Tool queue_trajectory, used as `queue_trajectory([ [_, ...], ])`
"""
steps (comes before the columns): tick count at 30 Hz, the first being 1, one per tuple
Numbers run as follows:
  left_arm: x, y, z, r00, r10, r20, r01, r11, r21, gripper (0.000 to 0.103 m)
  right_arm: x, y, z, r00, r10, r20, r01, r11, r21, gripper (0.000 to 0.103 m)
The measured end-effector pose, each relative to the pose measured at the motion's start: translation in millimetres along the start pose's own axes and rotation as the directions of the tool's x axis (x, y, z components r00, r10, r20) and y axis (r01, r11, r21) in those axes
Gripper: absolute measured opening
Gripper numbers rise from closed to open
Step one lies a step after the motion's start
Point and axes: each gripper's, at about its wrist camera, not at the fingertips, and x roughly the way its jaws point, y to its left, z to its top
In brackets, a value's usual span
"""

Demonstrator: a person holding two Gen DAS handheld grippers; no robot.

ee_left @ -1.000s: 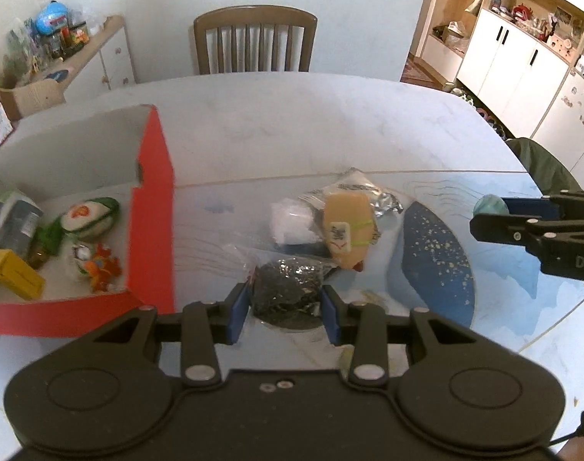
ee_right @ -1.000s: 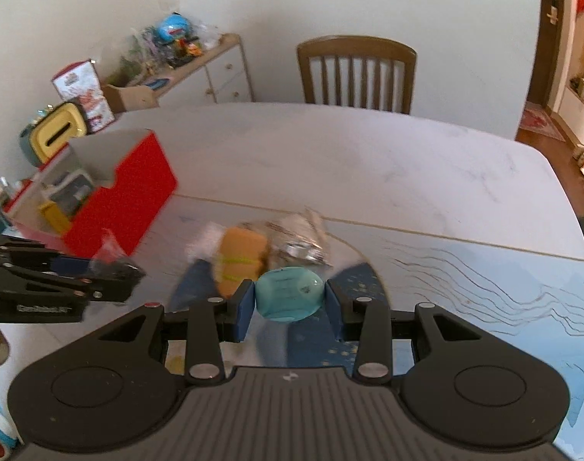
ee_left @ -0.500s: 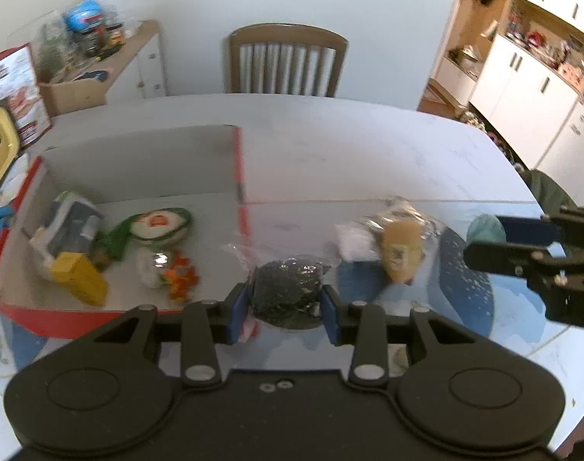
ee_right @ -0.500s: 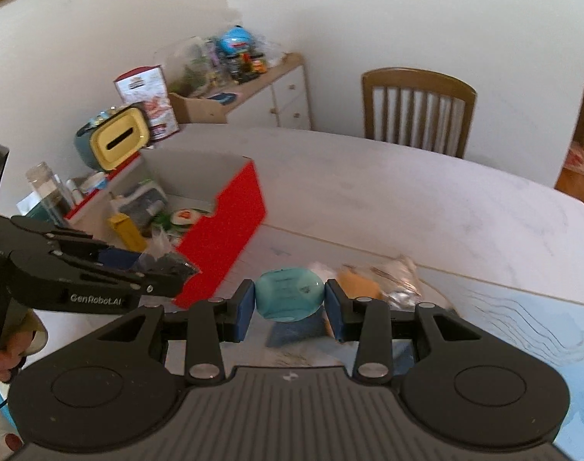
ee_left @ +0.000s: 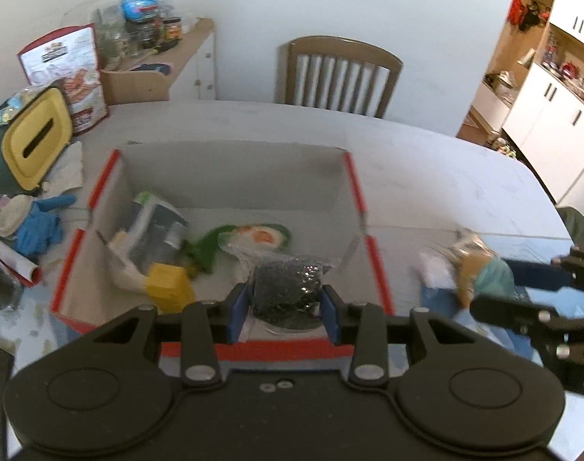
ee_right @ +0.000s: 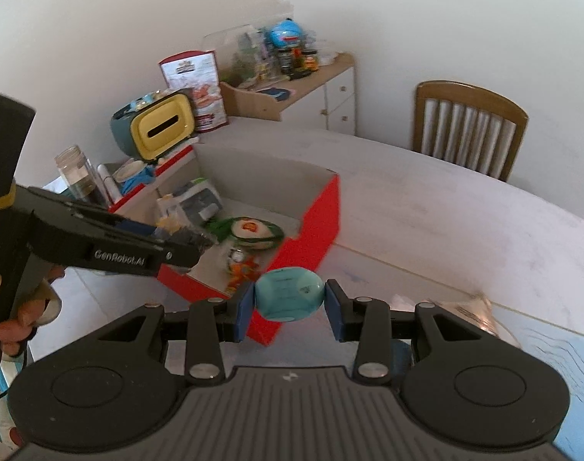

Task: Organize objects
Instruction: 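Carry the dark mesh bag with the left tool while the right tool carries the teal container into the box, then open both tools to drop the mesh bag and teal container in the box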

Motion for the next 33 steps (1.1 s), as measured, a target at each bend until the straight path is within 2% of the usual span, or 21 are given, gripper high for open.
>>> queue_trajectory([
  [6, 9.1, 33.8, 15.9, 1.000, 0.024, 0.000, -0.024, 1.000, -0.020, 0.039, 26.4, 25.5, 16.9, 1.000, 0.009, -0.013, -0.009, 1.000, -0.025, 0.039],
  [14, 34.6, 64.8, 32.5, 0.998, 0.037, -0.041, -0.038, 0.999, -0.024, 0.039, 69.5, 46.8, 37.1, 0.999, 0.012, -0.048, -0.013, 1.000, -0.018, 0.039],
  [27, 97.1, 81.4, 54.4, 0.990, 0.055, -0.130, -0.051, 0.998, 0.034, 0.038, 155.5, 72.4, 46.4, 0.983, -0.033, -0.181, 0.022, 0.998, -0.063, 0.039],
  [33, 122.4, 83.3, 57.8, 0.983, 0.058, -0.172, -0.049, 0.997, 0.059, 0.039, 179.8, 76.6, 44.1, 0.971, -0.019, -0.237, 0.009, 0.999, -0.043, 0.039],
])
